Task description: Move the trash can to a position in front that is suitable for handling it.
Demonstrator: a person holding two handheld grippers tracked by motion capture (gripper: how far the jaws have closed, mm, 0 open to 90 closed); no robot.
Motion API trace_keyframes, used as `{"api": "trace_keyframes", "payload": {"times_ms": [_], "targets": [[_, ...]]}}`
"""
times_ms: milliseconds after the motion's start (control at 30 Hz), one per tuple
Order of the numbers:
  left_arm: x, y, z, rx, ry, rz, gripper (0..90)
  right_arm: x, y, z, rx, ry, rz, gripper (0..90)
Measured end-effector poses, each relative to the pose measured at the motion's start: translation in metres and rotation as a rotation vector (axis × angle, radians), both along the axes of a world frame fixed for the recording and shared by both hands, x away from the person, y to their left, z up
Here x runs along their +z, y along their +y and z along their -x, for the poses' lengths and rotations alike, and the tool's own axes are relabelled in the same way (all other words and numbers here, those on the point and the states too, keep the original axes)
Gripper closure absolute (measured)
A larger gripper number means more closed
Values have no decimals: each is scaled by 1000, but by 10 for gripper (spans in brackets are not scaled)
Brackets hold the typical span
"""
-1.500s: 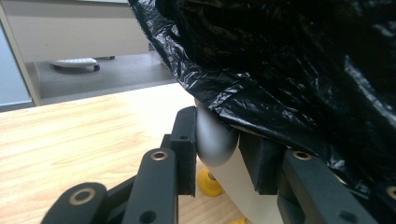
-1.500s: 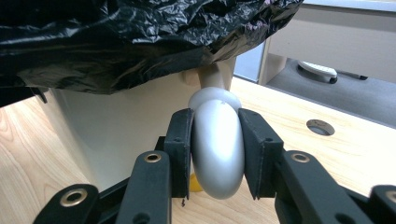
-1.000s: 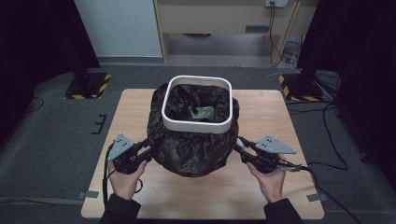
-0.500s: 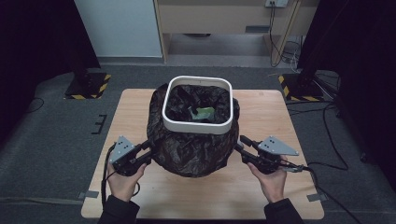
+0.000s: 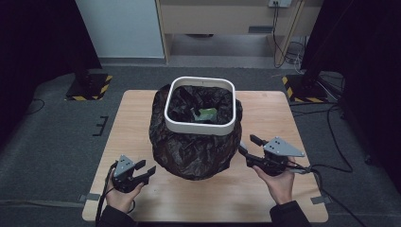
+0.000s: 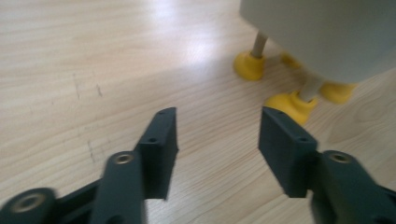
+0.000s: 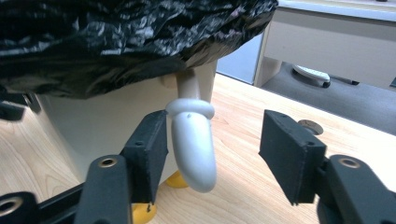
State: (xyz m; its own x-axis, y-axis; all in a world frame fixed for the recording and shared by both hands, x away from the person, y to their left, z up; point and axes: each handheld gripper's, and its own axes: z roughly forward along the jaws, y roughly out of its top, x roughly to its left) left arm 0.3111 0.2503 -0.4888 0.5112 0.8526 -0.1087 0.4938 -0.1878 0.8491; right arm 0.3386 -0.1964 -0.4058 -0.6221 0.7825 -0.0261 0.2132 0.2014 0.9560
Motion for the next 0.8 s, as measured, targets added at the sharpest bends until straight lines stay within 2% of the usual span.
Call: {"api": "trace_keyframes", "payload": {"times_ms": [67, 100, 167, 267, 300, 333, 400, 467, 600, 633, 667, 700, 800], "targets": [[-4, 0, -2, -3, 2, 7, 409, 2, -3, -1, -6, -3, -1, 376], [-9, 1, -5, 5, 16, -13, 395, 2, -4, -1, -13, 3, -2, 361], [-14, 3, -8, 17, 24, -25, 356, 3, -6, -1, -22, -1, 2, 355], [-18, 5, -11, 38, 33, -35, 308, 0, -13, -4, -36, 16, -61, 350], [-21, 9, -15, 62, 43, -50, 296, -1, -16, -5, -46, 28, -75, 341], [-21, 9, -15, 62, 43, -50, 281, -1, -16, -5, -46, 28, -75, 341], [-26, 13, -19, 92, 66, -62, 269, -1, -25, -7, -77, 30, -87, 331], [-27, 16, -20, 97, 74, -75, 260, 0, -29, -8, -90, 30, -103, 326], [-31, 15, -23, 108, 91, -72, 233, 3, -34, -9, -104, 29, -114, 313], [-34, 15, -24, 100, 115, -84, 226, 4, -37, -11, -111, 30, -123, 301], [-34, 15, -24, 100, 115, -84, 223, 4, -37, -11, -111, 30, -123, 301], [-38, 15, -26, 100, 142, -89, 219, 5, -39, -11, -121, 28, -124, 294], [-41, 15, -27, 96, 161, -106, 209, 5, -41, -12, -123, 26, -126, 293]]}}
